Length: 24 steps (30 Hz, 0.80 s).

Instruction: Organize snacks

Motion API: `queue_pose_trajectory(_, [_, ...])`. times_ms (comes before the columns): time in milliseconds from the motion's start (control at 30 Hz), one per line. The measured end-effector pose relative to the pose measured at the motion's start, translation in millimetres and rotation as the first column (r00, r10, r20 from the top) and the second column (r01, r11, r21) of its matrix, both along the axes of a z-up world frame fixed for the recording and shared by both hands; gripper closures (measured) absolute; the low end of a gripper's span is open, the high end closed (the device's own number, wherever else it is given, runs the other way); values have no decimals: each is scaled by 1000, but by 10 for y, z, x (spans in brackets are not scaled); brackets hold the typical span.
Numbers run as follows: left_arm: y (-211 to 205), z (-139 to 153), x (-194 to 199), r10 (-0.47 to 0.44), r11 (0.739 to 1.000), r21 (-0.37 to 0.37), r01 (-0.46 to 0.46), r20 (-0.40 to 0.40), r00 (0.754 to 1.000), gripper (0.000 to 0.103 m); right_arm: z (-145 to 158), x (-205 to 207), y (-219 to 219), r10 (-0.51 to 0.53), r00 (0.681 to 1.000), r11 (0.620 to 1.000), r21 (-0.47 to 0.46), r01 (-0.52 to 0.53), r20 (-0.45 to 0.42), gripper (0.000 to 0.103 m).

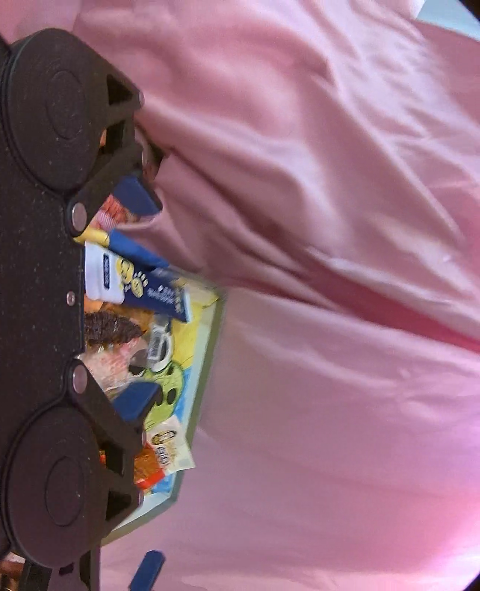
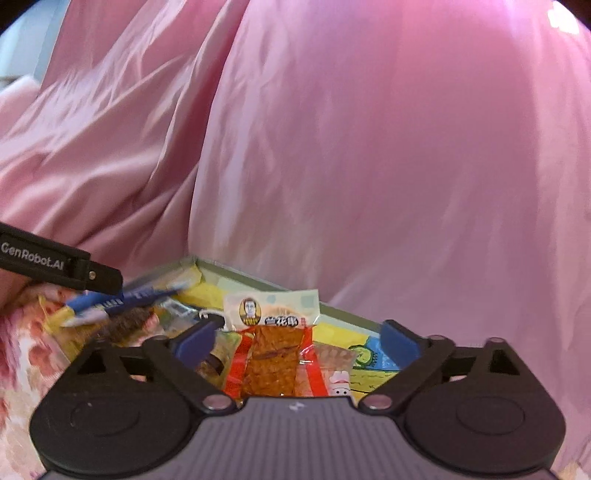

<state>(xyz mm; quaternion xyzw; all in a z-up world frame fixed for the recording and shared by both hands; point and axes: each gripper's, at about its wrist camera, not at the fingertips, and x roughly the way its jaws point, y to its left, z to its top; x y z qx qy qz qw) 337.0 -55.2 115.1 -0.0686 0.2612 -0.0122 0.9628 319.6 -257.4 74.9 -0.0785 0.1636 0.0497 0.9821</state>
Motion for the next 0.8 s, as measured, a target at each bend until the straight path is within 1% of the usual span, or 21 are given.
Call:
queue_pose_trajectory(100, [18,123,-154,13,1000,3,-13,45,999,1,66,-125,-18,1,1000,998,64,-1,9,0])
queue_pose_trajectory(267, [57,255,-451,28,1000,-3,-28,100,995,1,199,-351,-24,-16,998,993,118,9,60,0])
queue_pose_trajectory(400, [98,282,-666,49,999,-18,-47,120,992,1,261,-603,-45,-29,994,986,165,11,101,0])
queue_pose_trajectory(600, [111,295,-966,56,998,-23,-53,157,986,1,264,-911,-90,-43,989,981,192,16,138,0])
queue_pose_trajectory(800, [131,220,-1278,55,998,-38,-49,167,984,1,252,-1208,-118,-46,987,979,204,14,152,0])
